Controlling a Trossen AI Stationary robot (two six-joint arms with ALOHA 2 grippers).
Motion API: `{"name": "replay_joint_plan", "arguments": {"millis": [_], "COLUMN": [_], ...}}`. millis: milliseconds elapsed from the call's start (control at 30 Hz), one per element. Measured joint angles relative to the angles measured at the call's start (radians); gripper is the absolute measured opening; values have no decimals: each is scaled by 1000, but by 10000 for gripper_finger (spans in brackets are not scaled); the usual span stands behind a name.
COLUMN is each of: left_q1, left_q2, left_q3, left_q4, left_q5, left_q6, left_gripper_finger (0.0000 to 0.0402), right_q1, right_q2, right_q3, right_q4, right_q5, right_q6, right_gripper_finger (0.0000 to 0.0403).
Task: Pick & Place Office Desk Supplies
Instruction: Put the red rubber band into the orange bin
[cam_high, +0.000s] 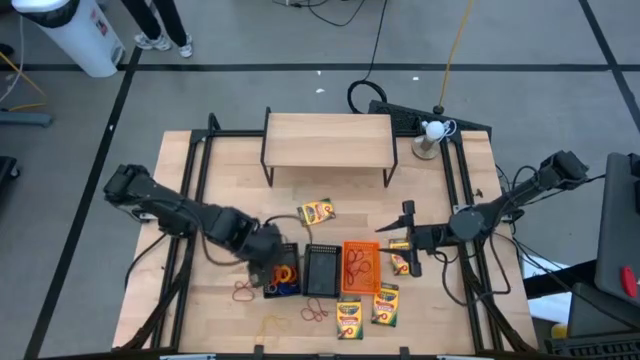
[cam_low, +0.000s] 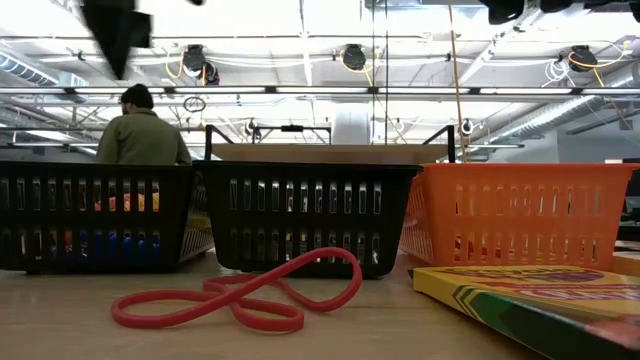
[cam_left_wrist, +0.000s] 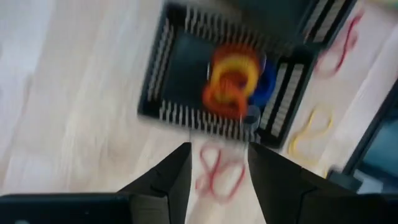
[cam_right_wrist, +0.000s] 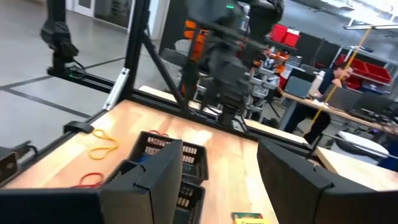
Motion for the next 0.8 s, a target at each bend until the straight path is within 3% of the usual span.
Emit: {"name": "replay_joint_plan", "arguments": {"millis": [233,500,633,800], "left_q1": [-150,-301,-339,-360], "left_q2": [1,1,1,1], "left_q3": [-36,-201,-282,-376], "left_q4": [5,142,262,298], "left_q5": [-8,-8,-8,-23], "left_q6": [-135,-363,-427,-478], "left_gripper_finger": [159,159,159,159], "right_q1": [-26,-26,-26,-26], "right_q2": [0,0,0,0], "right_q3": [0,0,0,0], "right_q4": [0,-31,-39,-45], "right_q5": [-1,-2,-2,-2], "right_q6": [33,105,130,134], "right_gripper_finger": [196,196,196,196]}}
